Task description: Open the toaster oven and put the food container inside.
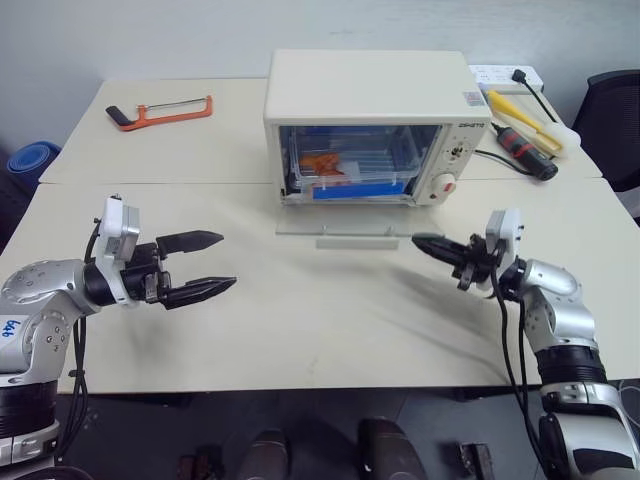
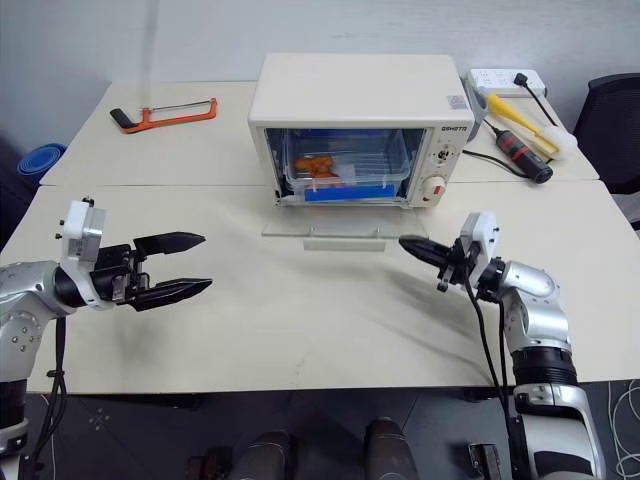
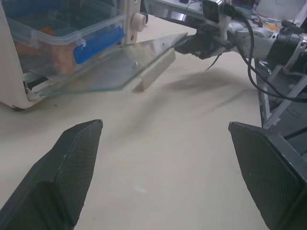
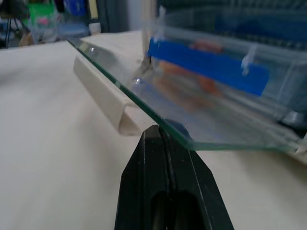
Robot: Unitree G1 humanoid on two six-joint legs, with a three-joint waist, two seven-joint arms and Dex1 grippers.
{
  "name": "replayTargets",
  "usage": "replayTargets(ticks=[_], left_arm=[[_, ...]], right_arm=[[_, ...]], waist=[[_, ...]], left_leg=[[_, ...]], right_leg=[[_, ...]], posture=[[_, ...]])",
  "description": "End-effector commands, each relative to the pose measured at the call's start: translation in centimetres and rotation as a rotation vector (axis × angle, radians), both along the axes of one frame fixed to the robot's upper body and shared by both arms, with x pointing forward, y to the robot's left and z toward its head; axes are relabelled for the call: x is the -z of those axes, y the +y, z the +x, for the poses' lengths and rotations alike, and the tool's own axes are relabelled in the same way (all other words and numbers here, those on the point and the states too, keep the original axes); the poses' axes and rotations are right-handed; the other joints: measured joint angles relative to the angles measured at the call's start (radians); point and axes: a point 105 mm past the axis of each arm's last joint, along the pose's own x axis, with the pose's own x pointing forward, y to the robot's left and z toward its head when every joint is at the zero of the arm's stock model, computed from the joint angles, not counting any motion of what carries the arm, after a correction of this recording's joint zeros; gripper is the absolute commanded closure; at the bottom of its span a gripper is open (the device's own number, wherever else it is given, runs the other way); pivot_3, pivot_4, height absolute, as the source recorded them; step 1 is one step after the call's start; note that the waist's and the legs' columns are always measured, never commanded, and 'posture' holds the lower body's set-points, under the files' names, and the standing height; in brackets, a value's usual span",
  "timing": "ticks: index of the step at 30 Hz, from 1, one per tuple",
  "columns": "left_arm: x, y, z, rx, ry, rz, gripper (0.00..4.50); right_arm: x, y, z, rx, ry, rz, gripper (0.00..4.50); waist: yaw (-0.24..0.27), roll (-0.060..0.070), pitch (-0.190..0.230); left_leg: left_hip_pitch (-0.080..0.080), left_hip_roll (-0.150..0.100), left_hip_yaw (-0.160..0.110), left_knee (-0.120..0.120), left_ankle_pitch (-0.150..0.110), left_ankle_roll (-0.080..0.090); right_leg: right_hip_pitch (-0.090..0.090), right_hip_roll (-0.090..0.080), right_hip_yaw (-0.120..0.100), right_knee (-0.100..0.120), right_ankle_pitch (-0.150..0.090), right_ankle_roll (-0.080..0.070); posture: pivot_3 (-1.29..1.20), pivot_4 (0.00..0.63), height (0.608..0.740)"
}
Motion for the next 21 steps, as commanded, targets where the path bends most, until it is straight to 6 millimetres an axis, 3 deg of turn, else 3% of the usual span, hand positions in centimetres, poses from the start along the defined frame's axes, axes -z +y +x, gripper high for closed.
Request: replayTargets(ticks=[1,6,12,17,19,21], left_arm=[[-1.1,0.1,0.5,-0.020,-0.048,-0.030,0.03],[-1.1,-0.1,1.3,-0.049,-0.081,-0.054,0.03],[-0.5,0.3,1.7,-0.087,-0.105,-0.040,0.03],[0.4,1.5,1.0,-0.131,-0.163,0.021,0.03],[1.4,2.4,0.5,-0.165,-0.181,0.082,0.03],[2.8,3.1,-0.1,-0.185,-0.176,0.148,0.00]], right_arm=[[-4.0,0.1,0.7,0.022,-0.085,0.108,4.50],[-6.6,1.8,2.9,0.031,-0.119,0.146,4.50],[-6.9,2.3,3.1,-0.010,-0.142,0.096,4.50],[-5.2,1.5,0.0,-0.093,-0.125,-0.037,4.50],[-2.7,1.0,-2.6,-0.160,-0.114,-0.191,4.50],[-0.6,0.5,-5.2,-0.219,-0.096,-0.292,4.14]], waist=[[-0.001,0.000,0.000],[-0.007,0.000,0.000],[-0.007,0.000,0.000],[-0.006,0.000,0.000],[-0.003,0.000,0.000],[0.002,0.000,0.000]], left_leg=[[0.000,0.000,0.000,0.000,0.000,0.000],[0.000,0.000,0.000,0.000,0.000,0.000],[0.000,-0.001,0.000,-0.002,0.000,0.000],[0.000,0.000,0.000,-0.001,0.000,0.000],[0.000,0.000,0.000,-0.002,0.000,0.000],[0.000,0.000,0.000,-0.006,0.000,0.000]], right_leg=[[0.000,0.000,0.000,0.000,0.000,0.000],[0.000,0.000,0.000,0.000,0.000,0.000],[-0.001,0.000,-0.001,0.000,0.000,0.000],[-0.001,0.000,-0.001,0.000,0.000,0.000],[-0.002,0.000,-0.001,-0.001,0.000,0.000],[-0.002,0.000,-0.001,-0.002,0.000,0.000]], posture=[[0.00,0.150,0.740],[0.00,0.150,0.740],[0.00,0.150,0.740],[0.00,0.150,0.740],[0.00,0.150,0.740],[0.00,0.150,0.740]])
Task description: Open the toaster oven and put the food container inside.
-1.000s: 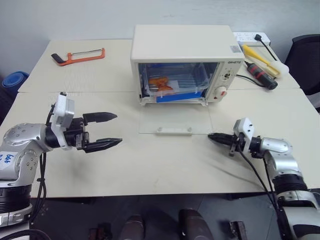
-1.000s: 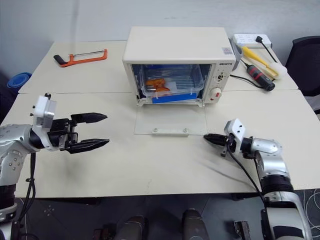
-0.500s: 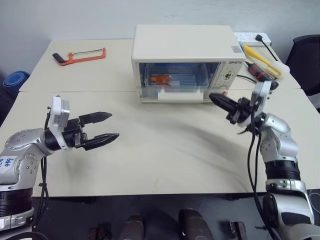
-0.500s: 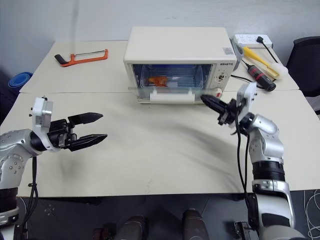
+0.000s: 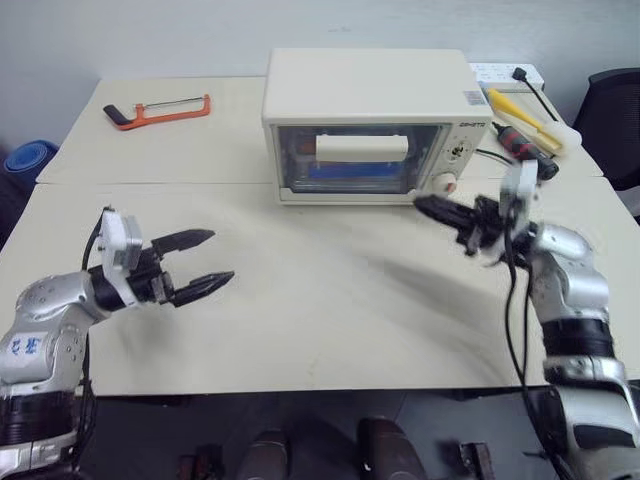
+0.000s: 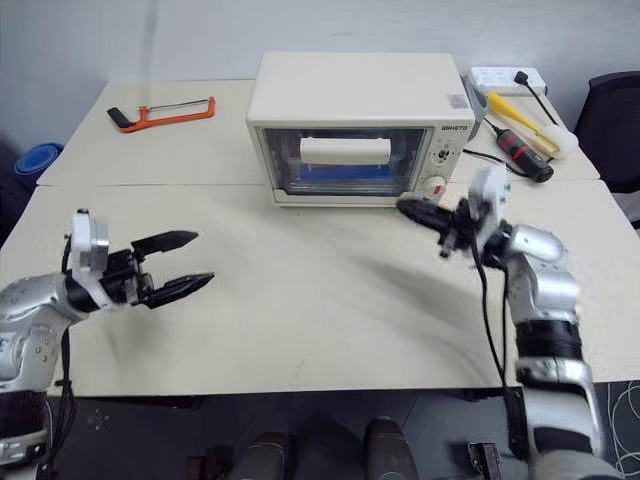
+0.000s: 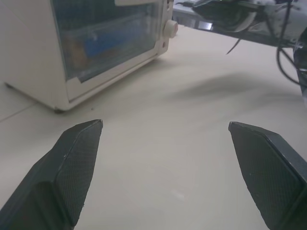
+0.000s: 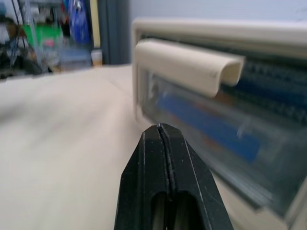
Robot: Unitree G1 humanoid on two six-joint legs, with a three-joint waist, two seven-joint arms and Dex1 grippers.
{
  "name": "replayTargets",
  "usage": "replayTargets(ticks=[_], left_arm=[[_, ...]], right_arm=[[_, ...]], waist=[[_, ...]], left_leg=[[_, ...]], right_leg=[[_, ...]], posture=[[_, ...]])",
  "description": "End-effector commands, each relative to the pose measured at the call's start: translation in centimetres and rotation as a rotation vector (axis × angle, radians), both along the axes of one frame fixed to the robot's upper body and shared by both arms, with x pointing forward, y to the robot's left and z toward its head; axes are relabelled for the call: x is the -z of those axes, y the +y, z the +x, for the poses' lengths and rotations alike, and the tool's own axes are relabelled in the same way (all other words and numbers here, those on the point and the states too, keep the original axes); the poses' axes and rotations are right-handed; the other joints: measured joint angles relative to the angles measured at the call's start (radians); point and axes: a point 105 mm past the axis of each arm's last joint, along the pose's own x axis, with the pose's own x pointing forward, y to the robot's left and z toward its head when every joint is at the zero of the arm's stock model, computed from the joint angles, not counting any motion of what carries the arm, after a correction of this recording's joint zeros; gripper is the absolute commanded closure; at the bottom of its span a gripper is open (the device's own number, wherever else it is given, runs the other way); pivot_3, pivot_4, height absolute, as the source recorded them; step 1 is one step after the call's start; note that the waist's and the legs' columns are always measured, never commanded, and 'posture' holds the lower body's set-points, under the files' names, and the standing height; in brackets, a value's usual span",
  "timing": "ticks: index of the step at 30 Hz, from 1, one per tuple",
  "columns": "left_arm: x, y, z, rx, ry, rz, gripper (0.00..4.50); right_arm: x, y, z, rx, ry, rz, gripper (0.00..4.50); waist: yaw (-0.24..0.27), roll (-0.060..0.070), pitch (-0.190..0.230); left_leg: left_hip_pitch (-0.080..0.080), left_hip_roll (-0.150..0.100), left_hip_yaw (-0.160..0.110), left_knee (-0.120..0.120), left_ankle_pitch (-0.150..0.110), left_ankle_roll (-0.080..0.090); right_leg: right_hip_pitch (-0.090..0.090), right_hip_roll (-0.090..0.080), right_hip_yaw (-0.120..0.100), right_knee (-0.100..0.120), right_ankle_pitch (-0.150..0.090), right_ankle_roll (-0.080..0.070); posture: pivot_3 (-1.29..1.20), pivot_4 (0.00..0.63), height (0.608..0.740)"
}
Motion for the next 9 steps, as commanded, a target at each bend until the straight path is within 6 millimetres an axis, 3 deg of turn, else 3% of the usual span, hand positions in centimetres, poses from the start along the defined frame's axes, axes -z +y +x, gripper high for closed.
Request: replayTargets(ticks=[1,5,9], left_arm=[[0.6,1.3,-1.0,-0.037,-0.047,0.105,0.00],[3.1,2.2,-2.3,-0.066,-0.009,0.159,0.00],[4.2,1.7,-3.2,-0.058,-0.004,0.170,0.00]], right_arm=[[1.1,0.2,-3.8,-0.120,-0.024,-0.122,3.97],[3.3,-0.8,-6.1,-0.119,-0.074,-0.180,2.64],[5.0,-1.9,-6.3,-0.031,-0.071,-0.146,1.22]], waist=[[0.003,0.000,0.000],[0.002,0.000,0.000],[0.004,0.000,0.000]], left_leg=[[0.000,0.000,0.000,0.000,0.000,0.000],[0.002,0.000,0.003,0.000,0.000,0.000],[0.003,0.001,0.003,0.000,0.000,0.000]], right_leg=[[0.000,0.000,0.000,-0.001,0.000,0.000],[0.001,0.000,0.002,-0.001,0.001,0.000],[0.003,0.000,0.002,-0.002,0.001,0.000]], posture=[[0.00,0.150,0.740],[0.00,0.150,0.740],[0.00,0.150,0.740]])
